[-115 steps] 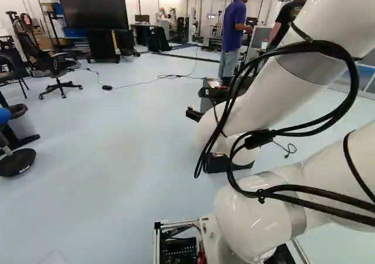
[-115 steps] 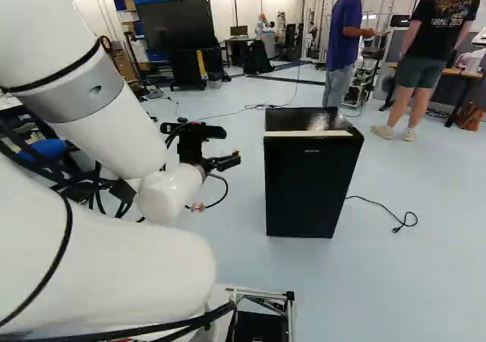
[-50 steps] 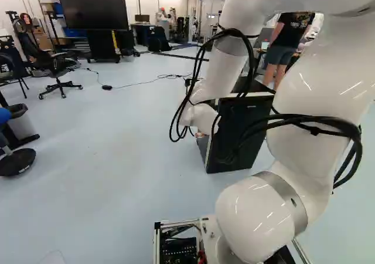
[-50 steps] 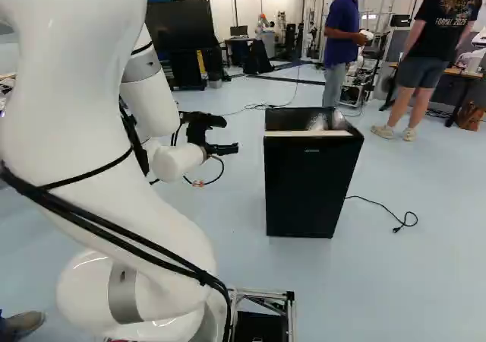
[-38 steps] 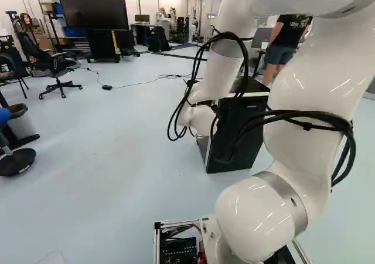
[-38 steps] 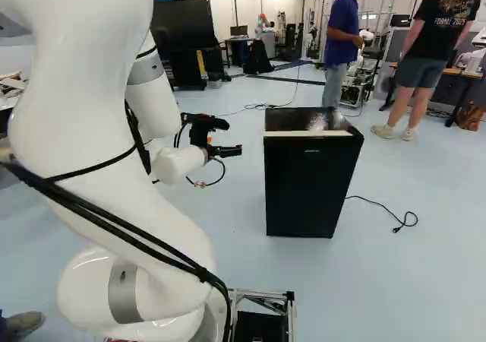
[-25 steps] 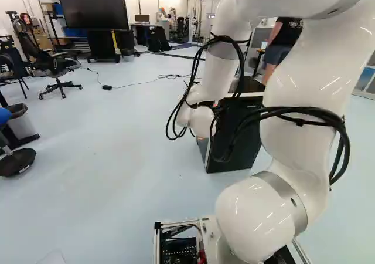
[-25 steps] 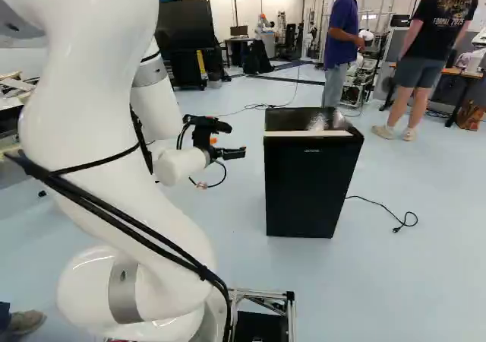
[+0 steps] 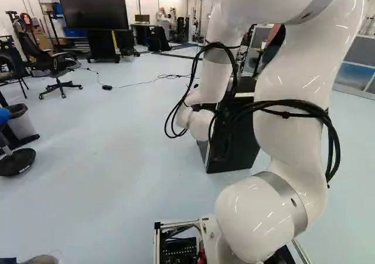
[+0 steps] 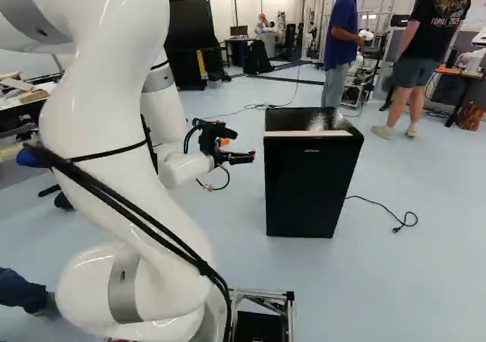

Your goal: Grab a drink from the fridge

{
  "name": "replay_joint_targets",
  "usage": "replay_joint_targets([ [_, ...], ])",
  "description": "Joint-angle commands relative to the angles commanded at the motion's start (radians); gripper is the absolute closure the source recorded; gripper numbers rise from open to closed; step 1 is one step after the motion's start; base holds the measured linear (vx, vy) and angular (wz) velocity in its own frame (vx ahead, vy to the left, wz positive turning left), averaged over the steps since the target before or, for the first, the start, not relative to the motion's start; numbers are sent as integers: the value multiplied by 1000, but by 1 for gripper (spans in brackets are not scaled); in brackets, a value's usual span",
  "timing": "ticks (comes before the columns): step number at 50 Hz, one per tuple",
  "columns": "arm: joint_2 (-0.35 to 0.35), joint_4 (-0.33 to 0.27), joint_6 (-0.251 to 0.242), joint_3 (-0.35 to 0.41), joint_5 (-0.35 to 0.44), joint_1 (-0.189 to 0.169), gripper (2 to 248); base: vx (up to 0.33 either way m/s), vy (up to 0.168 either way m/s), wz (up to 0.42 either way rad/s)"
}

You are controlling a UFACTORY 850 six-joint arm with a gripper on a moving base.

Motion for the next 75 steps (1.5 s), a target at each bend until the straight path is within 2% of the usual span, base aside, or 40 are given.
replay_joint_targets([
  [42,-214,169,0,-138,125,-16,3,0,0,0],
  [59,-256,228,0,-194,173,-23,3,0,0,0],
  [75,-285,235,0,-239,178,-29,3,0,0,0],
])
